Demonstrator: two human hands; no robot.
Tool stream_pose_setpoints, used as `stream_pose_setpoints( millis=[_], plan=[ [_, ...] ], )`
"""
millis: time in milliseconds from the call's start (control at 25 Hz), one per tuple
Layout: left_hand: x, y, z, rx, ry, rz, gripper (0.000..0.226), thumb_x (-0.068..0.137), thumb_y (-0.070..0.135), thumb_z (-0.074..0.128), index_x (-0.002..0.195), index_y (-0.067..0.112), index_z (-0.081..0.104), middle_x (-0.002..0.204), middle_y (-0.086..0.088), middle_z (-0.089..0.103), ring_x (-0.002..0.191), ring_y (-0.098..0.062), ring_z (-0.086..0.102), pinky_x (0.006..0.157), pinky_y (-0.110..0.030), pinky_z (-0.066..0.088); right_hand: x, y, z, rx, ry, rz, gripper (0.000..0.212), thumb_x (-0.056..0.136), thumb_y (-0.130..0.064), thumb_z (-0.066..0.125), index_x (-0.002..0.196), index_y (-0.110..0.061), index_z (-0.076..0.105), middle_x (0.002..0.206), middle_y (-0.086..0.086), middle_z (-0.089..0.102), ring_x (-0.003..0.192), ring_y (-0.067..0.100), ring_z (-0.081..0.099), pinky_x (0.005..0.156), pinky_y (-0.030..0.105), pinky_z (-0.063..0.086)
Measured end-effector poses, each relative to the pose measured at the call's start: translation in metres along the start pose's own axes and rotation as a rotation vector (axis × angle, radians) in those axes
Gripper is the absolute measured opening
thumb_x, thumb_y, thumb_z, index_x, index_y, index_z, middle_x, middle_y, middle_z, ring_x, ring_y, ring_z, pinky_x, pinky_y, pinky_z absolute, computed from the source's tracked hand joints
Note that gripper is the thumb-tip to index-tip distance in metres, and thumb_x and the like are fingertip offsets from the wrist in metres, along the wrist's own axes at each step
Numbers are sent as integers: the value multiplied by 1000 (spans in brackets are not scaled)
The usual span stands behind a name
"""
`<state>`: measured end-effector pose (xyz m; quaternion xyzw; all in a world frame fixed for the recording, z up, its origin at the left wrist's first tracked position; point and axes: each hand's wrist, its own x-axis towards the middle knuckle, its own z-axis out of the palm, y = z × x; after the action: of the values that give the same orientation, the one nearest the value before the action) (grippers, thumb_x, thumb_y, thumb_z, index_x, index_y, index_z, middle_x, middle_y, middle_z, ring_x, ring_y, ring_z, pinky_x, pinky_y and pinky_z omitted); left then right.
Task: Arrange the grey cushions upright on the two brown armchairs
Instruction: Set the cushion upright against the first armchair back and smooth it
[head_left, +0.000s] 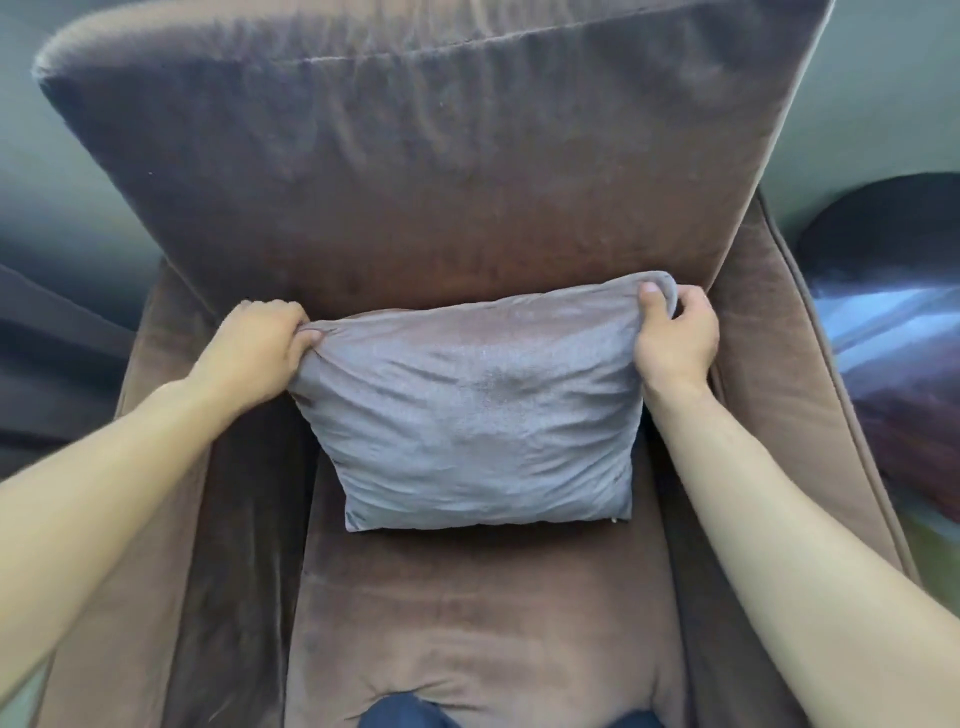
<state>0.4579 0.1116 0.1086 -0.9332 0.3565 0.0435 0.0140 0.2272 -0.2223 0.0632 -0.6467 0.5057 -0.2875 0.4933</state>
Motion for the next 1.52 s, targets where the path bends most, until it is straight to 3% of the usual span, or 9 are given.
stream_pose_setpoints(
  millis=[160,280,440,560,800,1040,1200,1320,1520],
  plan=[
    [5,-1,2,-42,255,55,20,103,26,54,96,8,54,84,-12,49,70,-35,53,53,-47,47,4,-5,-4,58,130,7,20,98,-31,59,81,-26,51,77,-15,50,72,3,49,74,21,42],
    [0,8,18,39,436,19,28,101,27,51,118,5,57,107,-23,56,96,-43,56,78,-59,49,-14,5,-3,-9,244,-41,23,96,-29,58,110,-11,60,106,0,57,92,9,57,98,34,46],
    [-48,68,74,27,458,403,65,102,45,47,153,5,37,156,-27,40,147,-43,33,118,-69,22,-96,24,27,-461,-34,-945,32,97,-27,57,125,-12,62,141,14,53,138,35,43,119,52,26],
    [-52,88,100,92,333,265,73,103,60,32,162,20,17,170,-15,15,157,-36,13,122,-69,8,-115,34,56,-806,-294,-1124,51,101,-43,50,148,-22,49,162,10,35,153,36,23,122,63,15],
    [-55,1,107,41,422,-33,69,106,56,25,163,22,8,172,-10,3,158,-37,2,121,-71,5,-29,51,-8,-953,-13,-744,61,106,-54,31,159,-26,25,168,12,15,153,47,9,118,71,8],
    [-26,73,106,128,400,274,66,104,57,34,162,32,14,172,-10,11,158,-34,9,125,-63,11,-82,40,72,-988,-231,-1242,56,105,-51,40,156,-30,34,164,6,31,153,35,22,122,62,17],
    [-39,-34,101,180,355,138,64,105,54,32,162,31,15,172,-7,12,155,-43,16,118,-68,18,-14,50,2,-1079,-97,-984,60,105,-55,34,159,-32,23,167,4,22,155,32,17,120,66,12],
    [-38,-22,88,12,430,-12,58,106,48,35,151,12,41,161,-23,34,142,-49,36,113,-65,28,-34,39,14,-823,38,-700,55,104,-42,39,149,-11,43,161,14,33,152,41,18,122,64,9],
    [-2,41,52,-132,685,192,38,103,26,48,129,2,60,134,-23,60,125,-42,54,111,-58,36,-61,2,68,-539,-54,-1034,29,91,-4,59,117,1,69,131,16,65,135,38,51,119,57,28]
  ],
)
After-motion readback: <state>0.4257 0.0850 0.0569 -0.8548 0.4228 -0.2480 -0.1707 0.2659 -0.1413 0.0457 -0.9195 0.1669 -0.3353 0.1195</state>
